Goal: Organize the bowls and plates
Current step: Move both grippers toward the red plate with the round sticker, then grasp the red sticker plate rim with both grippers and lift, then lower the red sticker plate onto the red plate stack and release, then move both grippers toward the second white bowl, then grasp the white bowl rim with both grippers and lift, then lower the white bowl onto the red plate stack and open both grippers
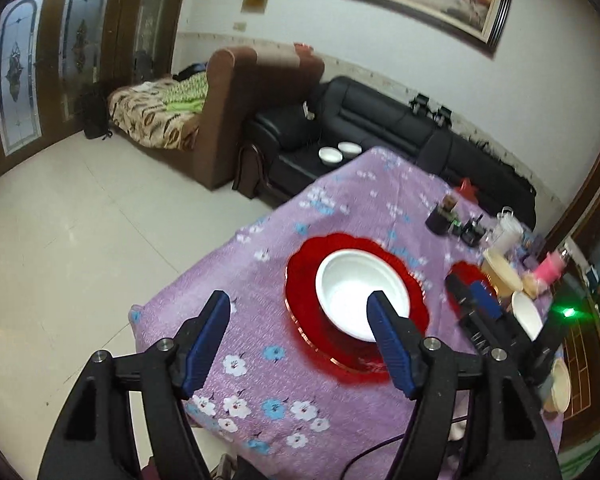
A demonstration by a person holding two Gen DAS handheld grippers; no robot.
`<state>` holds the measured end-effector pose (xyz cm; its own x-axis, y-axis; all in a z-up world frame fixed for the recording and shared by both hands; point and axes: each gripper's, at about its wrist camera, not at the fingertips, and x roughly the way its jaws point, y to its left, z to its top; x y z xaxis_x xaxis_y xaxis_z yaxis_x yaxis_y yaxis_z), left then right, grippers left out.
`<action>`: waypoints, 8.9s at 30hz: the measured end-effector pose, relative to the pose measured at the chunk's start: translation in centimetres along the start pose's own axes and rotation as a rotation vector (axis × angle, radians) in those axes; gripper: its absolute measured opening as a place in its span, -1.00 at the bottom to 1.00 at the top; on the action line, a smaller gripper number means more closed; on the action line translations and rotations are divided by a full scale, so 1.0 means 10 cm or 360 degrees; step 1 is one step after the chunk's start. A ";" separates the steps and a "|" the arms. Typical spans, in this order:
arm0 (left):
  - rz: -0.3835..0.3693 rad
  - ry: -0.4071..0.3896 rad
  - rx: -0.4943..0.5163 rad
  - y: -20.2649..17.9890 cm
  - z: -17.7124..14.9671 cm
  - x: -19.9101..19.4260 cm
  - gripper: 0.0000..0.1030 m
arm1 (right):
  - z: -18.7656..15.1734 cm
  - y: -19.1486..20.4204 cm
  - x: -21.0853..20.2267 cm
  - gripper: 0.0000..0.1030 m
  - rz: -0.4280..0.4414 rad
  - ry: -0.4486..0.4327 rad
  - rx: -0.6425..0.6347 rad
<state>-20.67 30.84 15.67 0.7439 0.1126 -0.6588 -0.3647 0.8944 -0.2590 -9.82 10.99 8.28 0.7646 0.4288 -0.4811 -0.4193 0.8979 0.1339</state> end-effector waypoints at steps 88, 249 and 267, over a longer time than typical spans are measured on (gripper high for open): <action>-0.0243 0.0759 0.0494 -2.74 -0.09 2.76 -0.33 | -0.36 -2.30 0.21 -0.52 -0.0140 0.0396 0.0719; -0.0077 0.0436 0.0159 -0.54 0.13 1.65 -0.63 | 0.13 0.12 0.72 -0.71 0.0118 0.0494 -0.0086; -0.0050 0.0201 0.0097 -0.41 0.15 1.21 0.25 | 0.00 0.40 0.65 0.18 0.0077 0.0375 -0.0223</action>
<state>-9.34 29.18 9.85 0.6764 0.0322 -0.7358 -0.3051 0.9216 -0.2400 -6.54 17.35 5.72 0.6140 0.4210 -0.6677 -0.5287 0.8474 0.0481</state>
